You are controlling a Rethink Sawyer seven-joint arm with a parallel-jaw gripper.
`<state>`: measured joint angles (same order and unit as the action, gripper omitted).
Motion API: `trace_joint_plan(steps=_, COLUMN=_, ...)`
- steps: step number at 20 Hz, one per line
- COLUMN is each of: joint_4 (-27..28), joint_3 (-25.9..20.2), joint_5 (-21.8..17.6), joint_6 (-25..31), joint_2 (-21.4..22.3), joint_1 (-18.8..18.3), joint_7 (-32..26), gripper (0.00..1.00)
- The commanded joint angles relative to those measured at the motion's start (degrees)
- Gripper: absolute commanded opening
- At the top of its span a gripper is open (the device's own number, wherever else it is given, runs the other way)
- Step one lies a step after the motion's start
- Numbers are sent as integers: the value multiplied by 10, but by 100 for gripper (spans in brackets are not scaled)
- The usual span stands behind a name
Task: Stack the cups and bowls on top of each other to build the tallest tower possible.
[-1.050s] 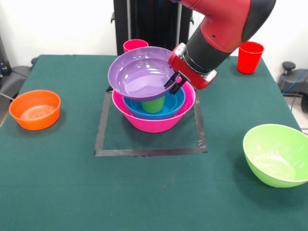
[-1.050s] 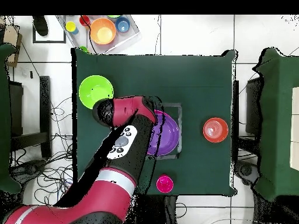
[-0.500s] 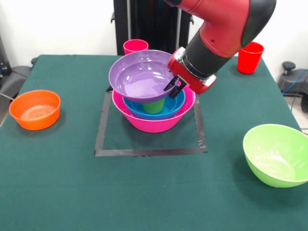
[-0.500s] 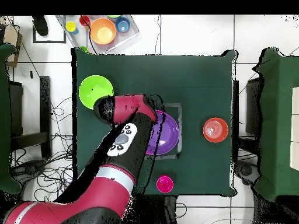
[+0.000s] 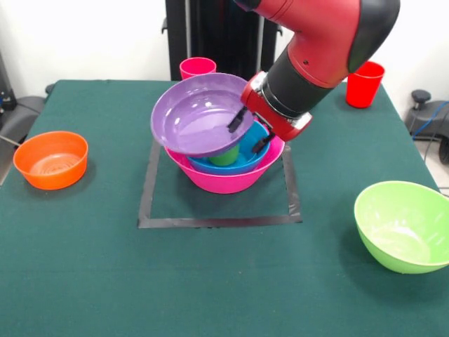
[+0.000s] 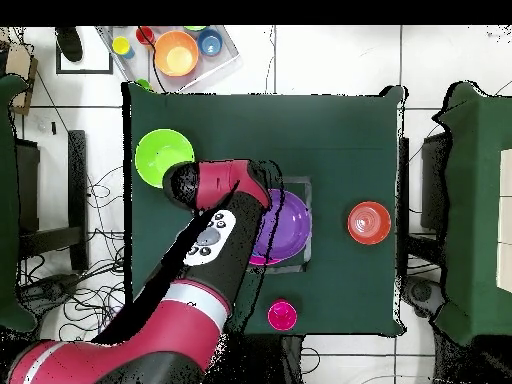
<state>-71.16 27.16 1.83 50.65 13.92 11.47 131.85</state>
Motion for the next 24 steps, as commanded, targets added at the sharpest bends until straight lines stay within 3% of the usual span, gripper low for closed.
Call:
trace_joint_plan(steps=1, joint_4=38, joint_3=-28, joint_5=37, joint_6=24, joint_2=-24, joint_1=17, joint_7=148, gripper=100)
trace_joint_plan(steps=15, joint_4=120, joint_3=10, joint_5=89, joint_6=213, joint_2=-12, joint_1=36, joint_7=162, gripper=100)
trace_joint_plan(steps=24, joint_4=184, joint_3=16, joint_5=110, joint_6=318, joint_2=9, joint_1=16, joint_7=150, gripper=100)
